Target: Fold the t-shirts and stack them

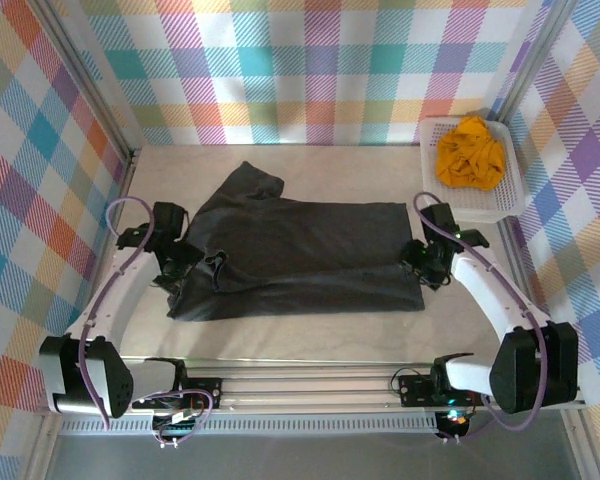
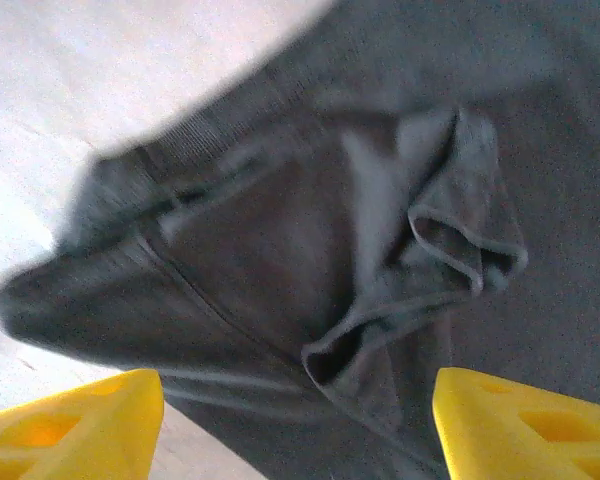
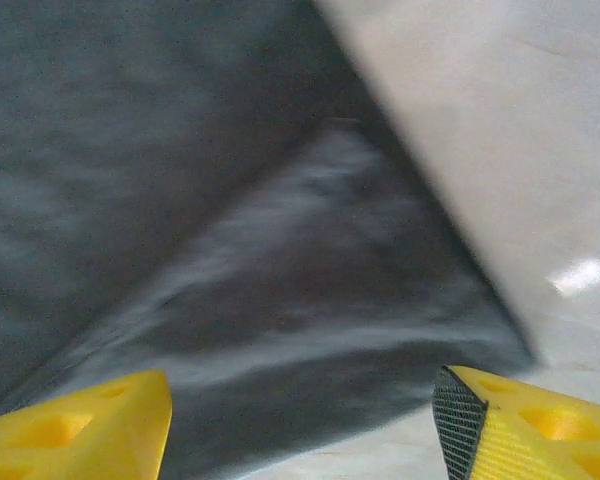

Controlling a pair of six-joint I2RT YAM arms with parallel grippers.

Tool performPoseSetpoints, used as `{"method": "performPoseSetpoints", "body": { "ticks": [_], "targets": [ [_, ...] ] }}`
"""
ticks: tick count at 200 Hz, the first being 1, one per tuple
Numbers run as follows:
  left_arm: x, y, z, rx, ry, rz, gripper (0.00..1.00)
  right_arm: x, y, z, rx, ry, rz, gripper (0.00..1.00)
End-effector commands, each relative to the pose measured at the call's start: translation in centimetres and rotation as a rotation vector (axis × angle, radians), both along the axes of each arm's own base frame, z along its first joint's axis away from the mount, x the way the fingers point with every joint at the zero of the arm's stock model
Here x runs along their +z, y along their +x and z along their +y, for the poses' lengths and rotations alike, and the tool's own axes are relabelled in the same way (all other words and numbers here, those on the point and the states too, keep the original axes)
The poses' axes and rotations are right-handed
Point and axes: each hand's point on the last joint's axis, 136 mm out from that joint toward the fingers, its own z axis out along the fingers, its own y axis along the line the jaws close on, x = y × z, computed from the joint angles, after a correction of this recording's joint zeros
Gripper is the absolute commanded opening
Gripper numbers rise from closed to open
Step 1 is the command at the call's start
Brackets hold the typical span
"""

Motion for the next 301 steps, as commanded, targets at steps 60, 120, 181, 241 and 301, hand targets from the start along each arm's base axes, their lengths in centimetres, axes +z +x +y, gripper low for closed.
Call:
{"method": "performPoseSetpoints", "body": {
  "ticks": [60,120,181,241,301],
  "targets": [
    [-7.0,-0.5,-6.7,-0.019,-0.122,0.189,0.71,1.2,2.0,10.5,0.364,0.271,-0.036,0.67],
    [-7.4,2.2,-6.8,-0.09,-0.056,0.159,0.36,0.8,1.5,9.6,0.333,0.239,-0.032,0.65],
    [-6.8,3.6,-7.8,-0.151,-0.038,0.152,0.0,0.6,1.6,9.3,0.307,0.232,-0.022,0.61],
    [-4.9,8.4,-11.3,-0.274,-0.066,0.048,0.0,0.4,1.9,9.2,0.295,0.22,-0.016,0.56],
    [-5.7,11.4,-13.7,-0.341,-0.082,0.051,0.0,0.3,1.7,9.3,0.3,0.225,-0.005,0.56]
  ]
}}
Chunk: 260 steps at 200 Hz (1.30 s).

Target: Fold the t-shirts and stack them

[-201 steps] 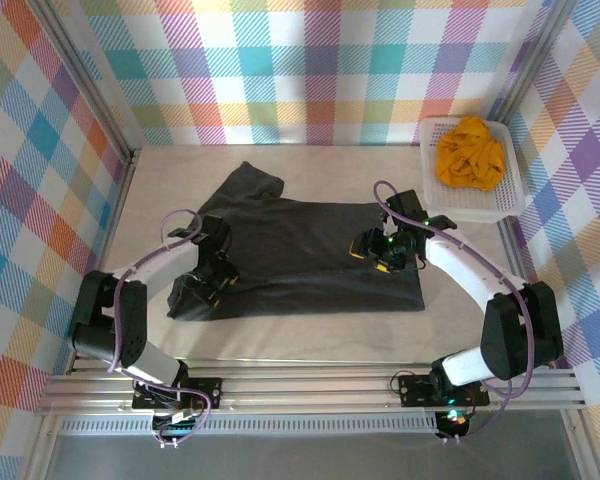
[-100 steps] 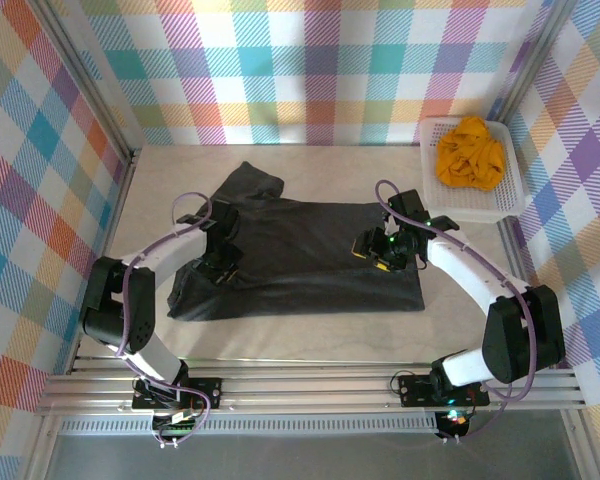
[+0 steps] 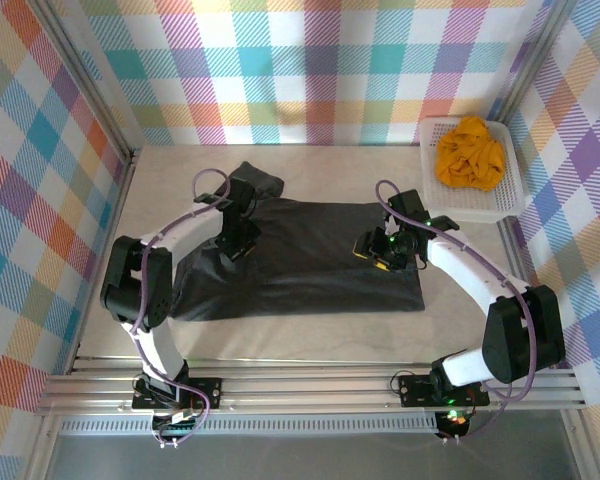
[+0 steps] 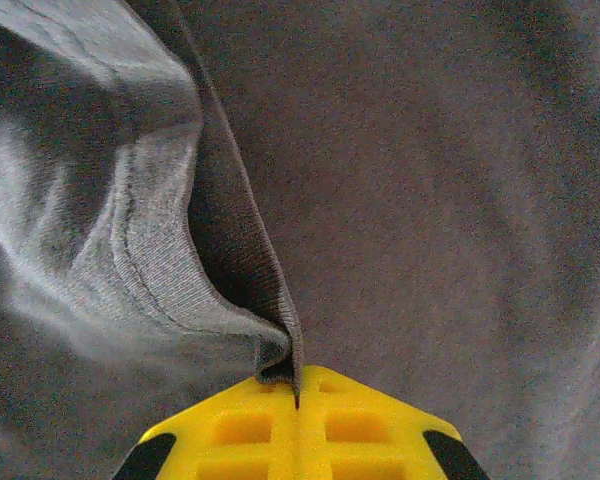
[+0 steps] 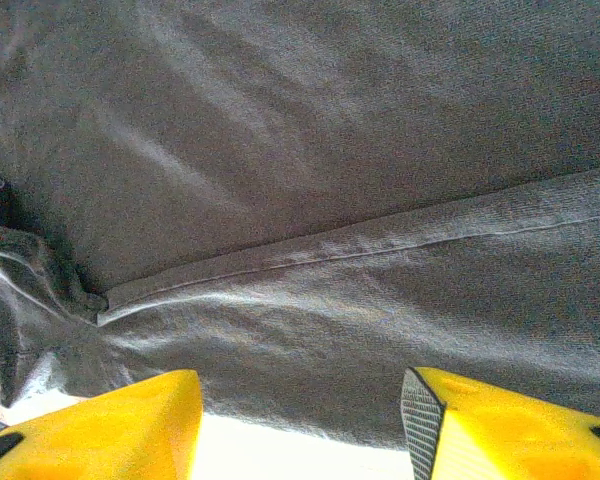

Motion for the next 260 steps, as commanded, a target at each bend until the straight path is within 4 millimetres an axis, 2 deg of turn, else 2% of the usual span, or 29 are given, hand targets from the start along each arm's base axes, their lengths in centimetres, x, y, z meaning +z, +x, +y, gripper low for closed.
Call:
{"method": "performPoseSetpoints", "body": {
  "ticks": [1,29,54,70,92,112,123,134,141,157,171,188,218,230,260],
  "targets": [
    [-0.4,0.8,-1.2,-0.058,0.003,0.004,0.0,-0.1,-0.2,0.0,0.002,-0.003,0.013,0.56],
    [-0.4,1.9,-1.2,-0.062,0.027,-0.004,0.0,-0.1,-0.5,0.0,0.003,-0.002,0.018,0.56],
    [-0.6,2.6,-2.2,-0.088,-0.003,-0.014,0.0,-0.2,-0.8,-0.1,0.003,-0.002,0.023,0.56],
    [-1.3,2.3,-3.1,-0.125,-0.016,0.019,0.0,-0.3,-1.0,-0.1,0.0,-0.002,0.029,0.56],
    [-2.4,1.0,-3.4,-0.145,-0.008,0.094,0.0,-0.4,-1.2,0.1,0.006,0.015,0.043,0.55],
    [-2.8,0.6,-4.1,-0.168,-0.03,0.089,0.0,-0.8,-1.4,-0.1,-0.011,0.009,0.056,0.55],
    [-2.9,0.7,-4.6,-0.19,-0.047,0.083,0.14,-1.0,-1.5,-0.2,-0.019,0.004,0.057,0.54],
    [-2.5,0.7,-4.0,-0.195,-0.005,0.087,0.49,-1.2,-1.4,-0.6,-0.029,-0.007,0.059,0.54],
    [-1.8,0.8,-3.3,-0.194,0.037,0.081,0.64,-1.4,-1.3,-0.8,-0.036,-0.012,0.066,0.53],
    [0.8,0.8,-1.1,-0.172,0.146,0.039,0.78,-1.9,-1.0,-1.8,-0.062,-0.025,0.083,0.51],
    [3.2,0.0,0.9,-0.133,0.21,-0.001,0.77,-2.6,-0.9,-2.9,-0.093,-0.042,0.093,0.49],
    [4.0,-2.1,3.4,-0.055,0.203,-0.013,0.72,-4.0,-0.7,-4.1,-0.112,-0.068,0.109,0.44],
    [0.3,-7.1,7.6,0.142,0.045,0.068,0.53,-7.7,-0.8,-5.3,-0.076,-0.155,0.199,0.36],
    [-1.1,-8.2,8.8,0.195,0.005,0.093,0.45,-8.5,-0.4,-5.5,-0.067,-0.184,0.226,0.34],
    [-4.7,-11.3,11.7,0.311,0.029,0.232,0.34,-10.5,-0.4,-6.9,-0.058,-0.294,0.329,0.24]
  ]
}}
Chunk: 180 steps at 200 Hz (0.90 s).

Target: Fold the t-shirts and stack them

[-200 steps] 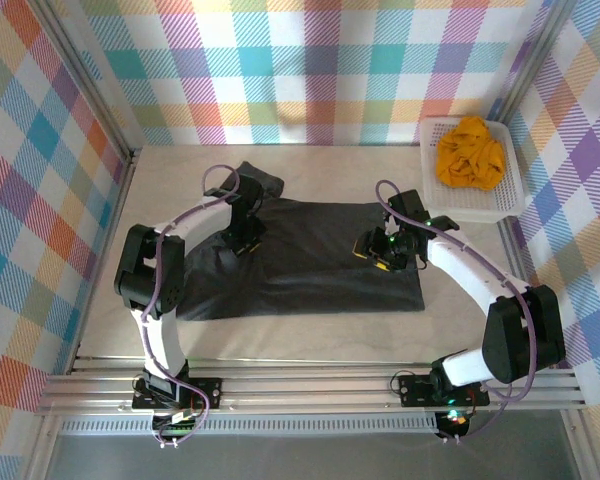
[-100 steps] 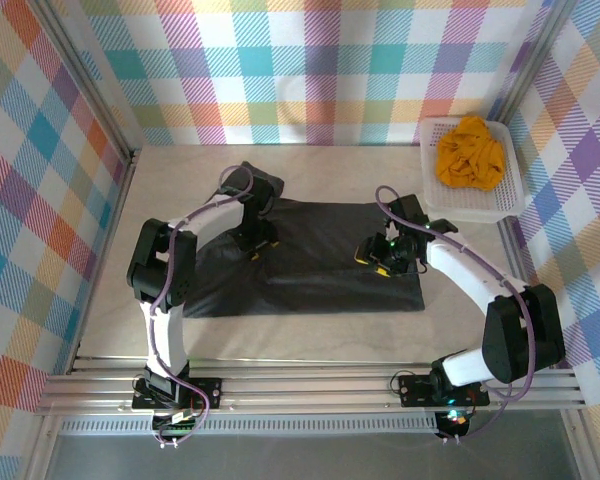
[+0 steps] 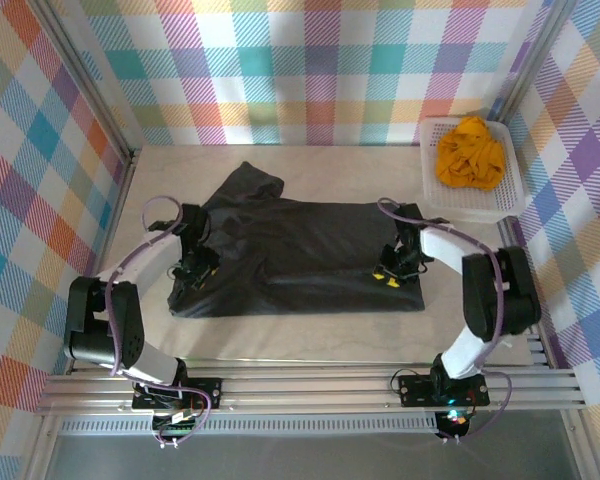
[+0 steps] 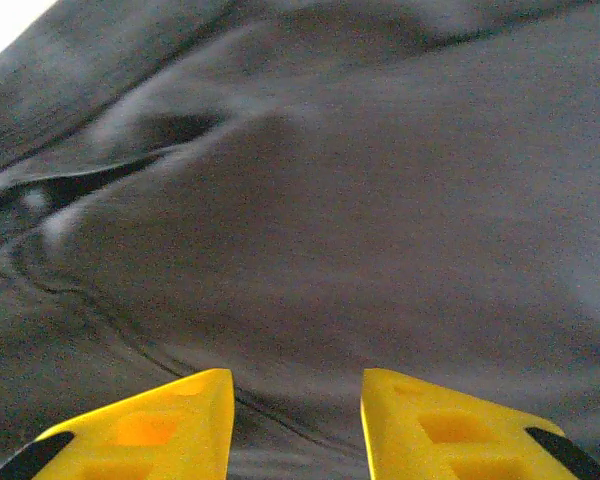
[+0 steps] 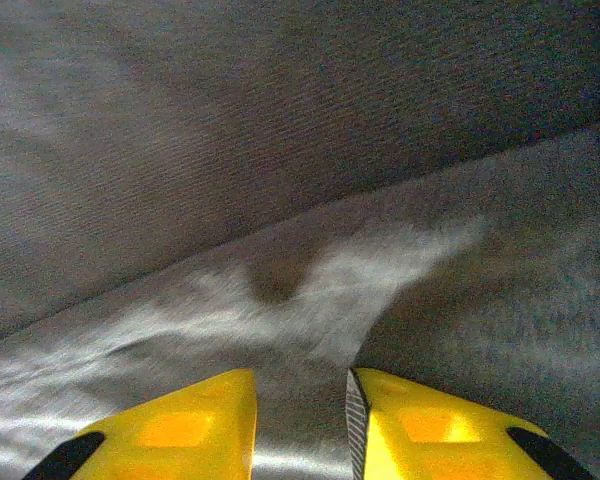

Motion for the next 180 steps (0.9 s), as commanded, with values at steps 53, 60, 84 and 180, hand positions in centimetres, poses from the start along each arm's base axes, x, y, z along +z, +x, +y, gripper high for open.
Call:
{"method": "performPoseSetpoints", "body": {
  "ticks": [53,60,84,180],
  "targets": [
    [-4.1,-8.0,5.8,0.304,0.104,0.204,0.27,-1.8,-2.9,-1.3,0.088,-0.158,0.231,0.22],
    [-4.0,-8.3,6.2,0.312,0.109,0.203,0.27,-1.9,-3.7,-1.0,0.09,-0.156,0.242,0.24],
    [-3.6,-9.2,6.9,0.332,0.114,0.217,0.27,-1.9,-6.9,0.3,0.066,-0.13,0.291,0.26],
    [-2.7,-9.4,8.8,0.298,0.125,0.205,0.28,-0.4,-9.1,1.6,0.123,-0.161,0.245,0.33]
  ]
}}
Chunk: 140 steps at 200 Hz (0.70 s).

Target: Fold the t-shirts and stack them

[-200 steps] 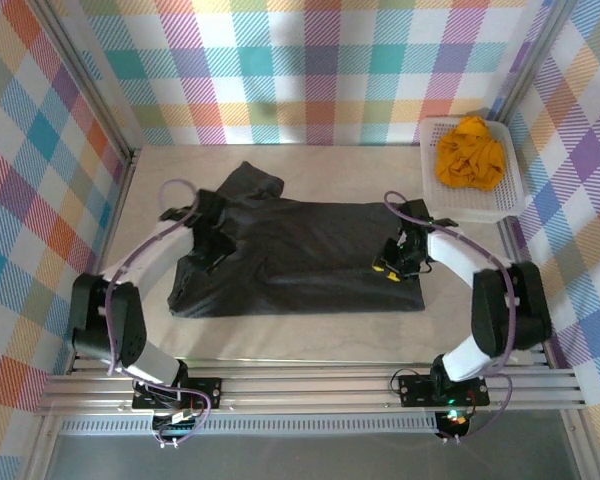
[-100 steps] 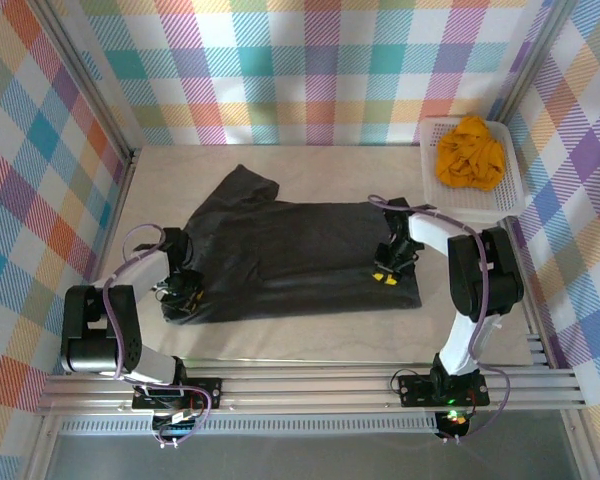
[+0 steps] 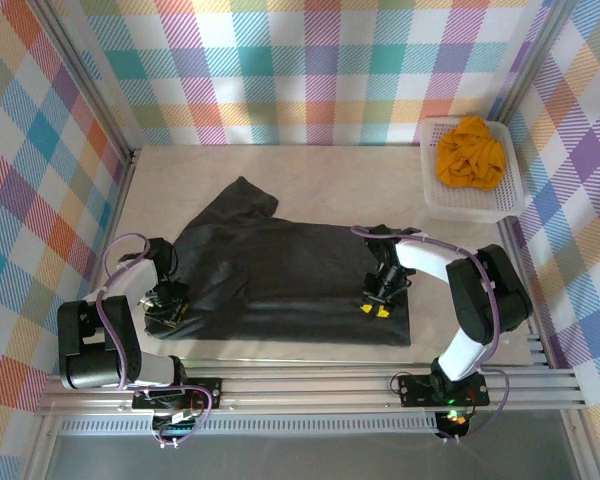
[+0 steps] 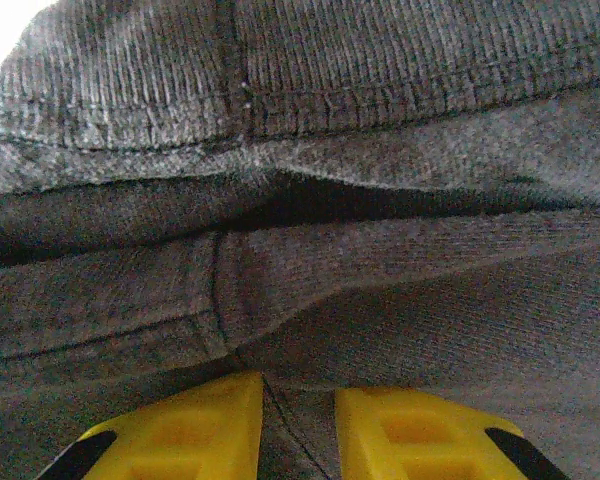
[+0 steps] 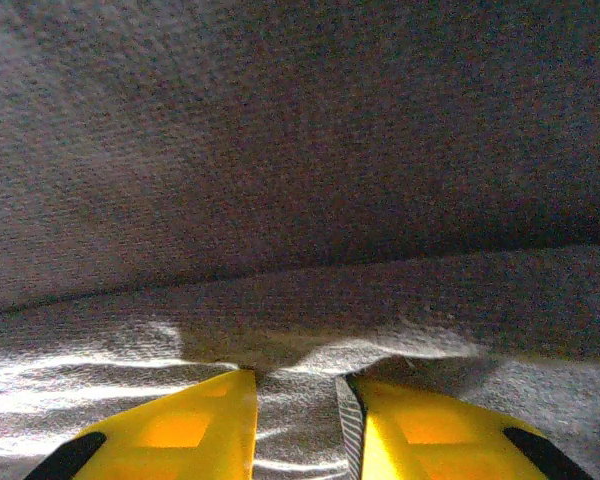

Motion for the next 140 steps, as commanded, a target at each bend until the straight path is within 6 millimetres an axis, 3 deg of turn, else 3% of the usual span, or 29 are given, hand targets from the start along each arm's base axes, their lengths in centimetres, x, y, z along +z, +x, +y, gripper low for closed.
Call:
{"method": "performPoseSetpoints", "body": {
  "ticks": [1,16,34,54,67,83,106,122,140],
  "targets": [
    [0.4,-1.2,1.7,-0.018,0.069,0.068,0.28,0.2,-0.2,-1.7,0.01,-0.099,-0.006,0.33],
    [2.8,1.0,1.9,-0.039,0.103,-0.016,0.37,2.6,2.1,-1.3,0.012,-0.087,-0.123,0.39],
    [6.7,5.2,1.8,-0.129,0.198,-0.128,0.5,6.0,5.1,-0.9,0.017,-0.065,-0.293,0.46],
    [10.5,11.4,0.5,-0.295,0.293,-0.206,0.56,8.7,8.5,-0.3,0.033,-0.025,-0.447,0.5],
    [11.5,16.5,-1.5,-0.424,0.293,-0.267,0.58,9.6,11.0,0.4,0.032,0.038,-0.509,0.52],
    [12.1,22.6,-3.9,-0.554,0.26,-0.341,0.59,10.6,14.6,1.6,0.02,0.17,-0.582,0.55],
    [10.7,29.8,-4.8,-0.673,0.259,-0.4,0.64,12.8,19.6,2.8,-0.002,0.373,-0.726,0.6],
    [9.1,34.1,-5.1,-0.709,0.236,-0.463,0.65,13.7,22.3,2.5,0.001,0.384,-0.756,0.61],
    [8.2,38.3,-5.8,-0.749,0.242,-0.553,0.67,13.9,24.0,2.1,0.01,0.359,-0.735,0.6]
  ]
}}
